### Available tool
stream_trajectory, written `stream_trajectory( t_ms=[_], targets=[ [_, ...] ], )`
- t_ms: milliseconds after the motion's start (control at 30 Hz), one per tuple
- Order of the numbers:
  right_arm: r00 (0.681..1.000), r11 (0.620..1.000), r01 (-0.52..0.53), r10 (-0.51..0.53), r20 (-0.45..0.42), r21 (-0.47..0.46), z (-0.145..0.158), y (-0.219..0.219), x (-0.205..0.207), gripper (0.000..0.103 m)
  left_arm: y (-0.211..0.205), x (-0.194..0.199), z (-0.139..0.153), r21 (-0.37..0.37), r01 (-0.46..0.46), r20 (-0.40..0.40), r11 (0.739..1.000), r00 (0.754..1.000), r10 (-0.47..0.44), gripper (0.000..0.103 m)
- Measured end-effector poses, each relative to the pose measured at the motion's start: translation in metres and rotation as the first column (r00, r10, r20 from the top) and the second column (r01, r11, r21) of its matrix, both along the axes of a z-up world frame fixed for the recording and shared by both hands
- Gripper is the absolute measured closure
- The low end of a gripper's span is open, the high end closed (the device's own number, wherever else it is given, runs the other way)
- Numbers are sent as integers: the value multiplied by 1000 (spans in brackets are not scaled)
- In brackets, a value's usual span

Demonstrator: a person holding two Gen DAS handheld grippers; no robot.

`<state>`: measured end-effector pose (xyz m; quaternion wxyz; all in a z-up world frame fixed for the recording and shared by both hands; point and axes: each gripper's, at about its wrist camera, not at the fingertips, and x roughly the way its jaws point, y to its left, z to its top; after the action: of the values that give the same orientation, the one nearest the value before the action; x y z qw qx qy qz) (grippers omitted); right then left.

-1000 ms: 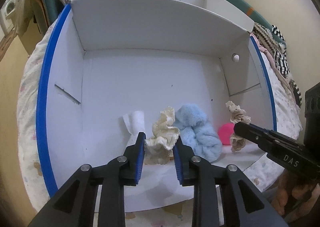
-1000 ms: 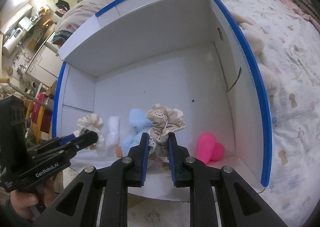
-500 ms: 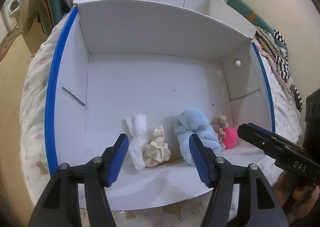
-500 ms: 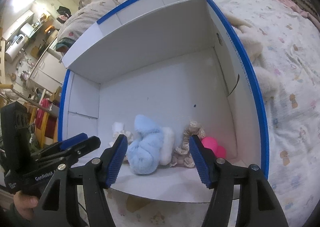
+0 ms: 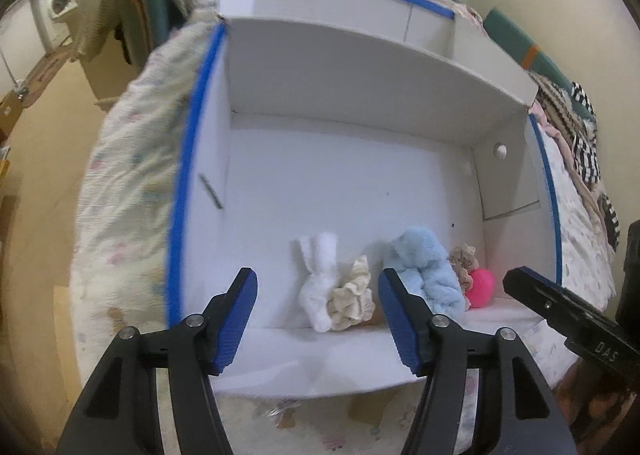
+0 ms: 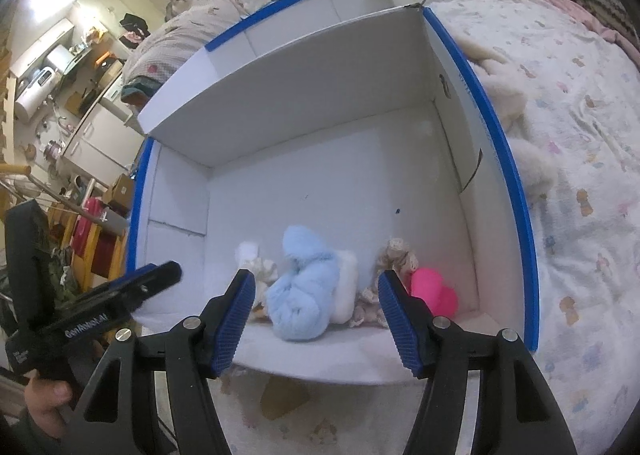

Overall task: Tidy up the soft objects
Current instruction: 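Open both tools and withdraw them from the box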

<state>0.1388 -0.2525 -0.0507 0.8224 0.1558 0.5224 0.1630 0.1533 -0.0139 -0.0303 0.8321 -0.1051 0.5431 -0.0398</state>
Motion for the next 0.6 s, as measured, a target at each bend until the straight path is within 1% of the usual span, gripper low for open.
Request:
stream_trajectory(
  t_ms=[67,167,233,300,467,600],
  targets=[
    [1000,1000,-5,5,10,7,4,1,-8,36,7,-10,9,3,-16,27,1000,1000,16,44],
    [999,1000,-21,22,39,-8,12,4,-21,36,17,-23,19,-8,-27,57,1000,998,28,44],
    [998,999,-30,30,53,-12,16,6,-28,36,20,-31,24,10,-22,76,1000,997,21,44],
    [997,999,-36,37,63,-13,19,6,-36,36,21,-36,24,32,-26,80,999,997,23,44],
    [998,999,-38,39,58,-13,17,7,-56,36,26,-60,21,26,-35,68,999,997,33,44],
    [997,998,-51,52,52,-19,13,10,-68,36,27,-80,21,53,-26,80,998,997,22,44]
  ],
)
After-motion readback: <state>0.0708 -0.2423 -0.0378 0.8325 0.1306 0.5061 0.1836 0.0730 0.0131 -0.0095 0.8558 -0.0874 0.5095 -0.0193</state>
